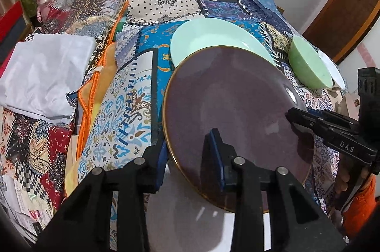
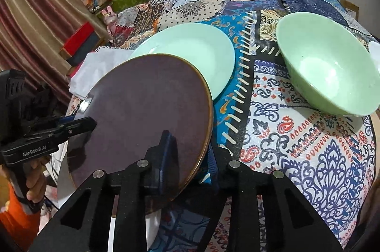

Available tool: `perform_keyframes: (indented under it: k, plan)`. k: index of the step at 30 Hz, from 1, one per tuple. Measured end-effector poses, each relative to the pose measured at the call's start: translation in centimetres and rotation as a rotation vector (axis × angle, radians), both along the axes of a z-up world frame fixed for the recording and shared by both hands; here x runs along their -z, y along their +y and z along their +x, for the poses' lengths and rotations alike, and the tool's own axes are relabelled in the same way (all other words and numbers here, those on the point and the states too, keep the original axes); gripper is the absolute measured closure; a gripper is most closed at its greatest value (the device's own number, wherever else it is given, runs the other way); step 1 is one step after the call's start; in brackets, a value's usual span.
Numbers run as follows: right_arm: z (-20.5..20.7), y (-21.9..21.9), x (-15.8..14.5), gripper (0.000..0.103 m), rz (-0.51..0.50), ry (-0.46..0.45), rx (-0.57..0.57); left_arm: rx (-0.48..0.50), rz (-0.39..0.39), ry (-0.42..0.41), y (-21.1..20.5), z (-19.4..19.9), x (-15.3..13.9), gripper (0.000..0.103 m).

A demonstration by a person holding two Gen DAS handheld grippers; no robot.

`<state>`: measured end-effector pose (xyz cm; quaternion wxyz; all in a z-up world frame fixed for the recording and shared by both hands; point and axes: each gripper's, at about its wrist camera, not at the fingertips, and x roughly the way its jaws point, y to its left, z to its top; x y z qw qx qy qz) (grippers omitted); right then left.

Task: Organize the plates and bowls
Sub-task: 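Carry the dark purple plate with the left tool toward the pink bowl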

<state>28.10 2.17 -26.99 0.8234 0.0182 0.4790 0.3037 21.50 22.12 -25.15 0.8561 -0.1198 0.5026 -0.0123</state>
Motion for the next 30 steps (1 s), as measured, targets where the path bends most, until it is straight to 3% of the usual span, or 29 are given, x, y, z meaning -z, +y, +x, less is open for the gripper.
perform_keyframes:
  k: [10, 17, 30]
  plan:
    - [-1.0, -1.1, -1.0, 0.076, 0.008, -0.06, 0.014, 0.006, -0.033, -0.044, -0.8, -1.0, -0.9, 0.069]
    - [-2.0, -1.9, -2.1, 0.076, 0.019, -0.095, 0.015, 0.007, -0.011, -0.079, -2.0, -2.2, -2.2, 0.069]
    - [-4.4, -5.1, -5.1, 0.076, 0.057, -0.172, 0.043, 0.036, 0.022, -0.163, -5.4, -4.7, -6.5, 0.069]
